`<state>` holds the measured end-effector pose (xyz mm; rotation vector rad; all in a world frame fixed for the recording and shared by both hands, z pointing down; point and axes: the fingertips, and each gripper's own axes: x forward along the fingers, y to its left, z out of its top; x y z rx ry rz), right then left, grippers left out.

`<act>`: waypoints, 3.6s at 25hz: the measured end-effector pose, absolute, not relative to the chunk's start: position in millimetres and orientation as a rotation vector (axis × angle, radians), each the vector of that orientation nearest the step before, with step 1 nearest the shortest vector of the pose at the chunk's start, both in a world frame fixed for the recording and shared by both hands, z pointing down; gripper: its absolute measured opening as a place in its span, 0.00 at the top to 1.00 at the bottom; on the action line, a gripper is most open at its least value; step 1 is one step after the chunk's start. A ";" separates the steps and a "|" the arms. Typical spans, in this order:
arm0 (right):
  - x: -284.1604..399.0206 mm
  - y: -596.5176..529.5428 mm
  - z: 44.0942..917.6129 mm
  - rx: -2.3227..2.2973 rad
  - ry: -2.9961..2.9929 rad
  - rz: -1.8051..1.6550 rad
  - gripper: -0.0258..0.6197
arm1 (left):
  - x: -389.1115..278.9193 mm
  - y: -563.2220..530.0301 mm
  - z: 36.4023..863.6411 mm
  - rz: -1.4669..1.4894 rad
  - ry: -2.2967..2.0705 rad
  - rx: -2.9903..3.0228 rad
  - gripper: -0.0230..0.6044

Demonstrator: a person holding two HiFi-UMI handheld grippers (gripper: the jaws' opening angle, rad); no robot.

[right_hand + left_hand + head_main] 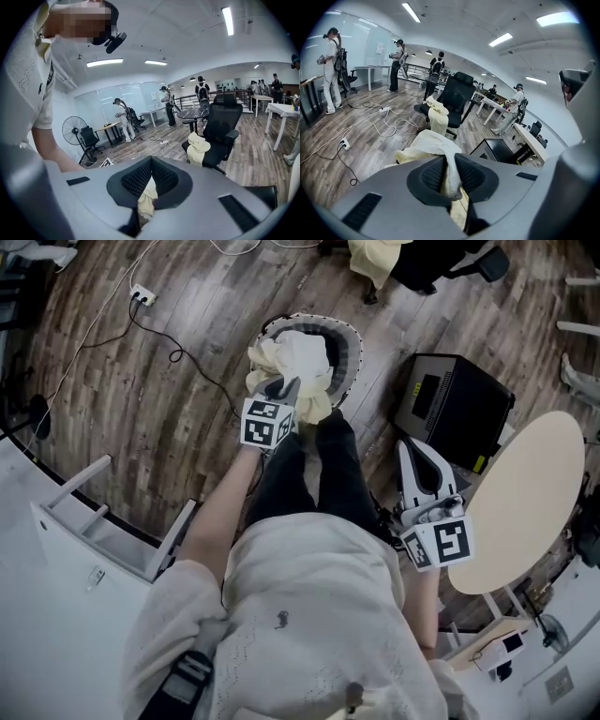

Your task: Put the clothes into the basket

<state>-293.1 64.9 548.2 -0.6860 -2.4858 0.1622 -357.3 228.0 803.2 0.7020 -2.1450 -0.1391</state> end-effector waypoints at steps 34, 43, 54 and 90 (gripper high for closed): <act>-301.1 49.9 612.1 -0.674 -2.387 0.201 0.95 | -336.7 201.4 964.9 0.106 -1.829 0.718 0.87; -299.8 42.0 627.3 -0.664 -2.371 0.210 0.95 | -336.4 205.6 987.8 0.128 -1.816 0.674 0.87; -297.0 23.4 641.0 -0.623 -2.367 0.212 0.95 | -327.4 211.2 1004.3 0.176 -1.778 0.641 0.87; -256.7 29.3 646.3 -0.615 -2.375 0.238 0.95 | -272.5 227.1 1015.2 0.082 -1.673 0.559 0.91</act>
